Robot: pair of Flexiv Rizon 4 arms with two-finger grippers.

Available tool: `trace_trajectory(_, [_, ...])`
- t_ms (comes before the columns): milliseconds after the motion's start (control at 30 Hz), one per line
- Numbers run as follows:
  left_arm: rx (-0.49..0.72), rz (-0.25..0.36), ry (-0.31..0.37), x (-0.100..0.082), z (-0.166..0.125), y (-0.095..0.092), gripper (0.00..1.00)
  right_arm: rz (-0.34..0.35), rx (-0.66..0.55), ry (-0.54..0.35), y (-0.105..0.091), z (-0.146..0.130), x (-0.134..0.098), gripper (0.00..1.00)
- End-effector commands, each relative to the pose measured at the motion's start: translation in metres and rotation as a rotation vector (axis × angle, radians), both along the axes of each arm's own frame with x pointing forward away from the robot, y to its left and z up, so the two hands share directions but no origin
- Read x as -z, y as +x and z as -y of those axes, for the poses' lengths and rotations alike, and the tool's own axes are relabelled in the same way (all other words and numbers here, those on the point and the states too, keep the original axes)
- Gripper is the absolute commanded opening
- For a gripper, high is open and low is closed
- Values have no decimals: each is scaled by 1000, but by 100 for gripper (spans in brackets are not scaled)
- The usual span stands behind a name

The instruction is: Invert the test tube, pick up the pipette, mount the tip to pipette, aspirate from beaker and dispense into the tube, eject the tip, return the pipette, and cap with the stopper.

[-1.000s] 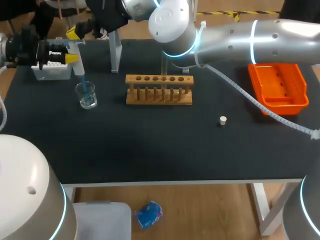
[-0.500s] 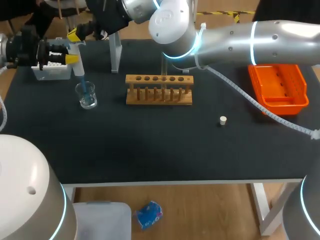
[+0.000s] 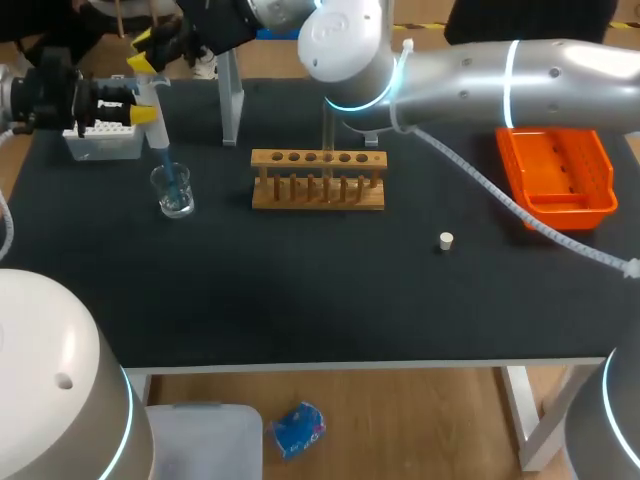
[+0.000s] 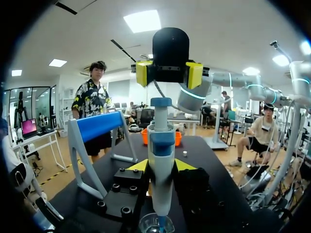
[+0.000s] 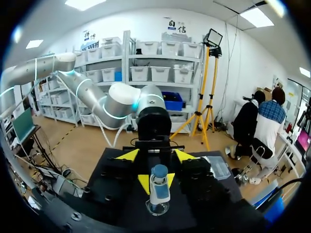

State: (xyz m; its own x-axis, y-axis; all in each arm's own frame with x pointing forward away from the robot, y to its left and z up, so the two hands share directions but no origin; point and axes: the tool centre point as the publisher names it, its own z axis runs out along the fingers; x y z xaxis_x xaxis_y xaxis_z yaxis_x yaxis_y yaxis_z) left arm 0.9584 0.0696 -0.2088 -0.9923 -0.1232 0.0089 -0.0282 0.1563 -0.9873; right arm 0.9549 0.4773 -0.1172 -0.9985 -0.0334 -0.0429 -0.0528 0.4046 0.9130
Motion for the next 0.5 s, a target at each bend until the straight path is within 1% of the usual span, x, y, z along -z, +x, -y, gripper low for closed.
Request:
trace_trajectory(33, [4, -1, 1, -1, -1, 1, 0, 30, -8, 11, -6, 27, -20, 100])
trace_trajectory(133, [4, -1, 1, -1, -1, 1, 0, 72, -11, 21, -6, 50, -35, 100])
trace_trajectory(267, [4, -1, 1, -1, -1, 1, 0, 125, -13, 44, -5, 92, -55, 100])
trace_trajectory(333, [4, -1, 1, -1, -1, 1, 0, 136, -4, 60, -4, 115, -64, 100])
trace_trajectory(500, [4, -1, 1, -1, -1, 1, 0, 182, 8, 42, -7, 173, -71, 100])
